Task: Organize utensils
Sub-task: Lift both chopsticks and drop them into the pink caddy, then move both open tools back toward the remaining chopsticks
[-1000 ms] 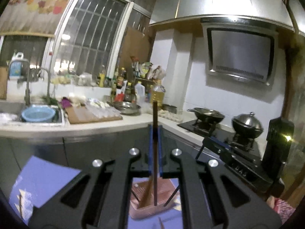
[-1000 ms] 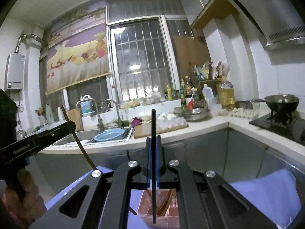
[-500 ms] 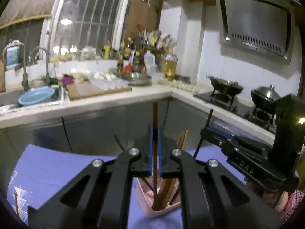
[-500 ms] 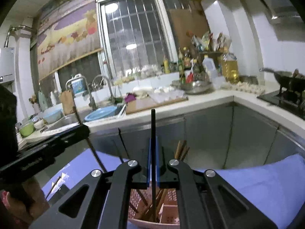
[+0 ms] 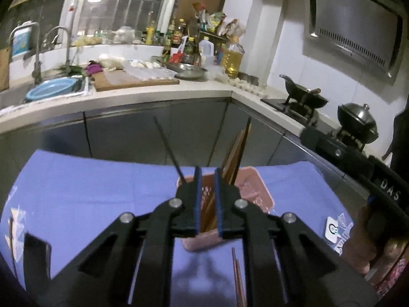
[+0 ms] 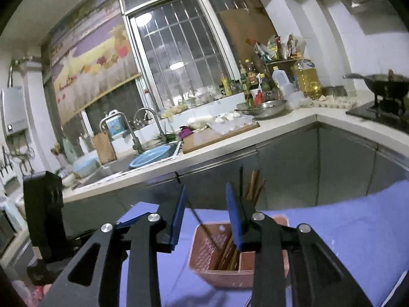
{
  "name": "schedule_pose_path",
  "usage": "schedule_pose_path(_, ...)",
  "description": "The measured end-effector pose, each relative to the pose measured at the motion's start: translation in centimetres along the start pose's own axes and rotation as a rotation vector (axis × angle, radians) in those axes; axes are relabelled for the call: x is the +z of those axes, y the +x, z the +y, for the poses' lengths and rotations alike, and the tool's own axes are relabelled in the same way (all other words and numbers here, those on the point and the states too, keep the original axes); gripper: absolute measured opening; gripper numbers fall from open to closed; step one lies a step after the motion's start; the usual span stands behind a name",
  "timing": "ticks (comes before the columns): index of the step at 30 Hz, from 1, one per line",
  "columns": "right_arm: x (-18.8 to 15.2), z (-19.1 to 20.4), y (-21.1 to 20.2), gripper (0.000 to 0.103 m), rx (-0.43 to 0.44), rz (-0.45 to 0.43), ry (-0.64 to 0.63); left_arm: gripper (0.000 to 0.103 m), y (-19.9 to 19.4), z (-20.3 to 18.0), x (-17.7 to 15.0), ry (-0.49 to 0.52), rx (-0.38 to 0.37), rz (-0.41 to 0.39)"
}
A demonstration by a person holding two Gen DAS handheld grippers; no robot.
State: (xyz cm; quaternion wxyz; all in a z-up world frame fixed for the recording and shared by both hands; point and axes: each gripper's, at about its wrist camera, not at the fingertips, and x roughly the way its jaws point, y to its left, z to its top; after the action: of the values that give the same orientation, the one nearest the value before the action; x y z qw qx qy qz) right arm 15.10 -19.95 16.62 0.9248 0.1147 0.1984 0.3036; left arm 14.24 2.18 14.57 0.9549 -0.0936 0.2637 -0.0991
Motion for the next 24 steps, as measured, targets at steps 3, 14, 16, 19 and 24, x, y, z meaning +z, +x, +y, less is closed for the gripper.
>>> schedule_pose_path(3,-3.2,-0.3,-1.5,0.033,-0.016,0.042,0.038,0.011,-1.4,0.6,-2.9,-0.011,0.019,0.019)
schedule_pose_path(14,-18.5,-1.2,-5.4,0.033,-0.192,0.281,0.099,0.011,-4.0,0.4,-15.6,0.064,0.183,0.138)
schedule_pose_path(16,-20.2,-1.0,-5.8,0.033,-0.212,0.309,0.095,0.011,-4.2,-0.1,-17.4,0.088,0.190,0.146)
schedule_pose_path(19,-22.1,-0.8,-6.4,0.033,-0.204,0.359,0.118,0.011,-3.7,-0.7,-18.9,0.105,0.194,0.176)
schedule_pose_path(24,-22.5,1.2,-7.8,0.033,-0.190,0.356,0.107,0.011,-4.2,-1.7,-20.3,0.108,0.202,0.205)
